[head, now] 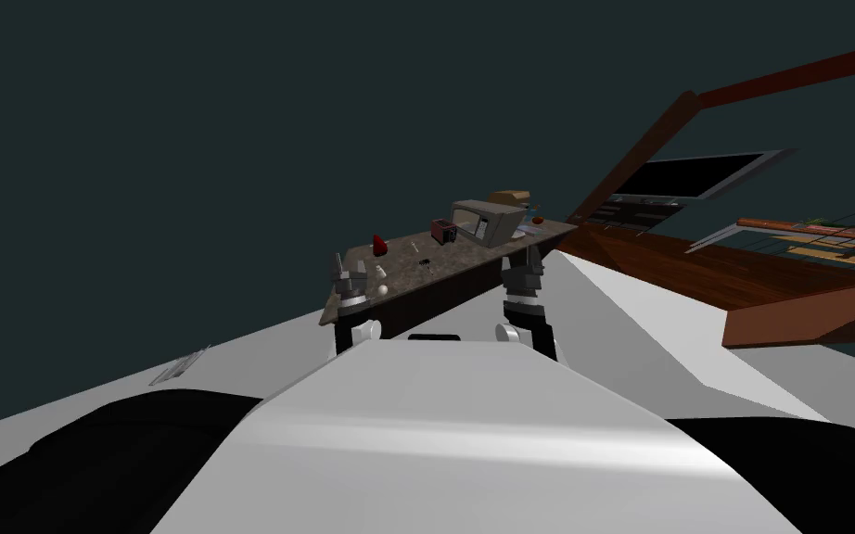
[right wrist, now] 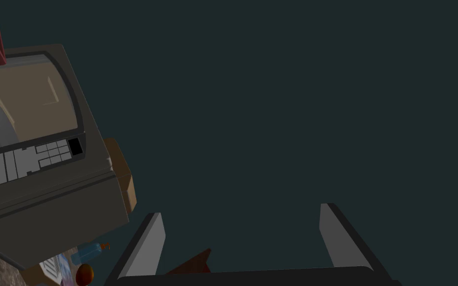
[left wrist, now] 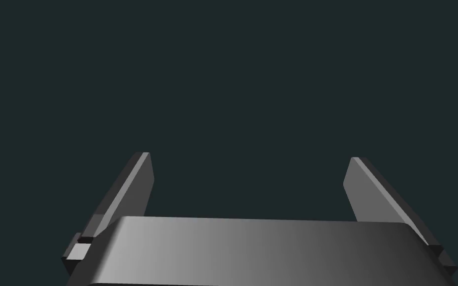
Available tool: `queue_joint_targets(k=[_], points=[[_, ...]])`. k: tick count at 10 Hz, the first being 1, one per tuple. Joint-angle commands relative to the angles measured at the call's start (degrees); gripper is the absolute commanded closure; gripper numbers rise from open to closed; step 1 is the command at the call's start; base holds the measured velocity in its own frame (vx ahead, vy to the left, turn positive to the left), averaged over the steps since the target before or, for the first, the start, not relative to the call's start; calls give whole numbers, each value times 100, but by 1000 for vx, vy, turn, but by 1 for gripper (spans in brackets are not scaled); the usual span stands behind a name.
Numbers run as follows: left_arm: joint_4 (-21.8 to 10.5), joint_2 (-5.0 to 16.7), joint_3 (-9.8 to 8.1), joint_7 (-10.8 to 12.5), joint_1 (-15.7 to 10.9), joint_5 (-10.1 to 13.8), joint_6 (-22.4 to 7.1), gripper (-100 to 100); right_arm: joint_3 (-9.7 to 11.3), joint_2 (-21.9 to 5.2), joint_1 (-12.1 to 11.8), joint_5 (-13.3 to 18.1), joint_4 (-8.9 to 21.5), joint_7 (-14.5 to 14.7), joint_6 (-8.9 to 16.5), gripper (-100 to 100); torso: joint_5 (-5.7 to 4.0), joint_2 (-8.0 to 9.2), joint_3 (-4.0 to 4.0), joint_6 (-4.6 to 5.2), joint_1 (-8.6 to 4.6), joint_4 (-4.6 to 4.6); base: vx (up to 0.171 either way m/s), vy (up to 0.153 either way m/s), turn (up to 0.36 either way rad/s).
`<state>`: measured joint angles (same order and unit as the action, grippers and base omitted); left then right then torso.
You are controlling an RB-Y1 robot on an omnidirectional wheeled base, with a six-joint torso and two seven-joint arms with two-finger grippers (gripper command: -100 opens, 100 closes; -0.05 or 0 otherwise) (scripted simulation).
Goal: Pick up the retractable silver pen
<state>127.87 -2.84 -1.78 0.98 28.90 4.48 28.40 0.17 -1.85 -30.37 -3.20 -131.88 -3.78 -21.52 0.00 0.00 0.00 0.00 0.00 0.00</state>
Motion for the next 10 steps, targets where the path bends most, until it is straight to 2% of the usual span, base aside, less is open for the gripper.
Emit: queue_joint_targets(k=[1,4,7,8,10], points=[[-21,261,23,-51,-57,25,-77,-100,0,0,0,0,0,0,0,0,0,0,0,0,0,0,-9,3,-16],[-102,774,109,-245,-278,120,-381,-100,0,0,0,0,0,0,0,0,1,8,4,1,6,2,-26,13,-32],[-236,1251,244,-551,-629,271,-859,-100,0,0,1,0,0,0,0,0,2,16,9,1,7,4,-50,15,-47],[-236,1251,244,-551,-629,271,-879,-100,0,0,1,0,0,0,0,0,2,19,11,1,7,4,-34,11,-24],[-349,1526,354,-803,-920,395,-1255,-100,0,0,0,0,0,0,0,0,1,9,6,1,3,2,-32,8,-59]])
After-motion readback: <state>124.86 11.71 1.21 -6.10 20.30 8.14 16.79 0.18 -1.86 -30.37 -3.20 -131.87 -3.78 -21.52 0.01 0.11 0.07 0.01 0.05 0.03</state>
